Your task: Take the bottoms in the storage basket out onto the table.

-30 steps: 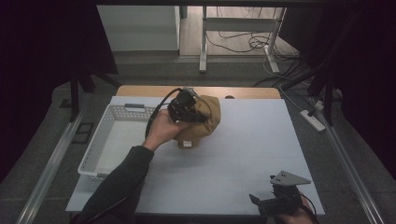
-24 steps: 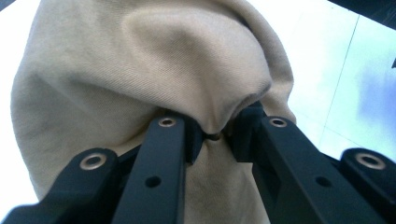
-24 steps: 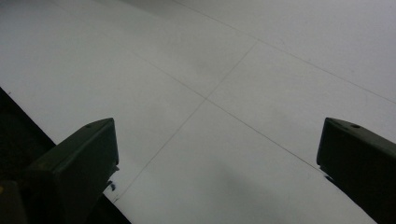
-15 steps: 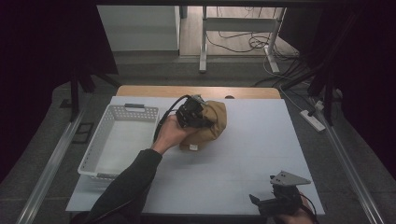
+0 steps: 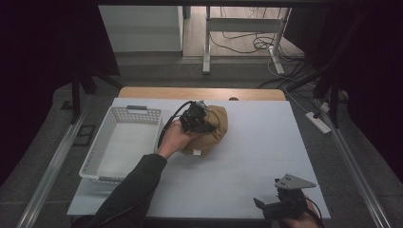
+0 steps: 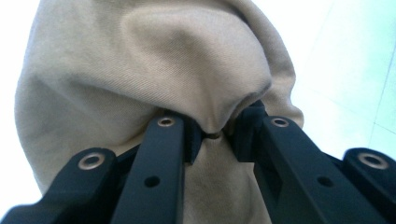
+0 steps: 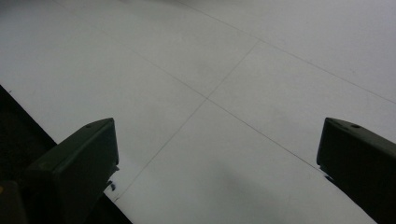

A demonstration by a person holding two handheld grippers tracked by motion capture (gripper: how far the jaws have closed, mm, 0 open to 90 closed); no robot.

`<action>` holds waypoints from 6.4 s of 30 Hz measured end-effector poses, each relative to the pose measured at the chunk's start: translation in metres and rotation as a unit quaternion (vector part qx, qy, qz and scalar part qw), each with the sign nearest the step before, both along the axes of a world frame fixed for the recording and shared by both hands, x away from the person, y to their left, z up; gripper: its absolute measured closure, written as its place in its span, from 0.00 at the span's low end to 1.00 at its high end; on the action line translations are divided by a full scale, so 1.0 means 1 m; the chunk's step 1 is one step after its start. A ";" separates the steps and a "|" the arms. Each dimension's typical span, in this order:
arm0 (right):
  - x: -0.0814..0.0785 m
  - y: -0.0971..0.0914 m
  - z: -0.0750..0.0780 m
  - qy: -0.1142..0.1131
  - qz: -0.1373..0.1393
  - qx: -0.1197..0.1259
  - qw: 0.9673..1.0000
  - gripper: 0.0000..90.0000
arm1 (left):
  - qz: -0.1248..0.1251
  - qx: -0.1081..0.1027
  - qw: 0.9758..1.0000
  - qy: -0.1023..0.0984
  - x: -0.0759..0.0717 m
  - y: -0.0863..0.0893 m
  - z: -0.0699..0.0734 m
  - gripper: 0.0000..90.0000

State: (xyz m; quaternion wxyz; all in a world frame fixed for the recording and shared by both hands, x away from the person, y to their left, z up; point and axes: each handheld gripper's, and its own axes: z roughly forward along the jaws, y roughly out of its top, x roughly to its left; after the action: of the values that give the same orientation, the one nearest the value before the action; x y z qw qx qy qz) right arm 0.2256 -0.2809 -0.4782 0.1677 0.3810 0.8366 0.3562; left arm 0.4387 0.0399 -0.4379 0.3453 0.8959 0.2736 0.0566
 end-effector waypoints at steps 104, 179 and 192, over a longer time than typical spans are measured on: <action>0.000 0.002 -0.001 -0.001 0.007 -0.009 1.000 0.00 | 0.059 0.023 0.998 0.018 0.012 -0.017 -0.057 0.16; 0.000 0.003 -0.001 0.000 0.006 -0.012 1.000 0.00 | 0.003 -0.033 0.999 0.013 -0.021 0.013 -0.012 0.00; 0.000 0.003 -0.001 0.000 0.006 -0.012 1.000 0.00 | -0.002 -0.045 0.999 -0.015 -0.031 0.021 -0.005 0.00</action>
State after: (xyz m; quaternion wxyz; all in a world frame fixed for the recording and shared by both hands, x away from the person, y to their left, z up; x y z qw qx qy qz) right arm 0.2253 -0.2782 -0.4791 0.1701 0.3740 0.8432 0.3467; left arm 0.4077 0.0614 -0.4432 0.3894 0.8791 0.2688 0.0571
